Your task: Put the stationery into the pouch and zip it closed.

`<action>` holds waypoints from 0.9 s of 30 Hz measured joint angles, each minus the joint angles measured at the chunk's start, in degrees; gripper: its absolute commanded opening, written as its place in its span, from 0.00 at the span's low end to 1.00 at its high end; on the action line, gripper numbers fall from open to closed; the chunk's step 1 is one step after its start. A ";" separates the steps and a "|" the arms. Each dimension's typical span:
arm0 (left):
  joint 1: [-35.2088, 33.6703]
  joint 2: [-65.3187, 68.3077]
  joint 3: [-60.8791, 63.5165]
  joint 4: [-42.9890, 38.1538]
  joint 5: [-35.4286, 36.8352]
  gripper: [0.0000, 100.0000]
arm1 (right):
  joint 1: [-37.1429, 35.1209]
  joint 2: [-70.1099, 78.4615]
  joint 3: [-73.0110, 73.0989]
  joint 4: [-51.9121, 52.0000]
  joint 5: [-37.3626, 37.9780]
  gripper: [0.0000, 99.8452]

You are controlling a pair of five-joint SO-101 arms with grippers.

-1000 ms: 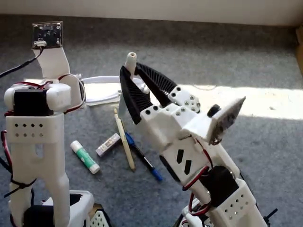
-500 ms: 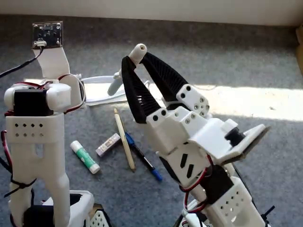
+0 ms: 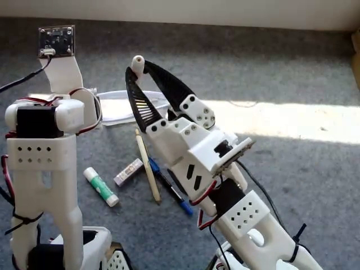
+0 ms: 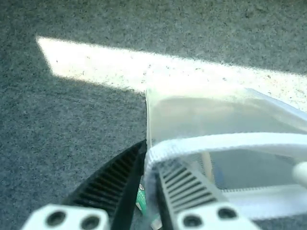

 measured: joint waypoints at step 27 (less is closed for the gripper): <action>0.00 0.00 0.00 0.00 0.00 0.01 | -0.09 0.44 9.67 0.00 0.00 0.01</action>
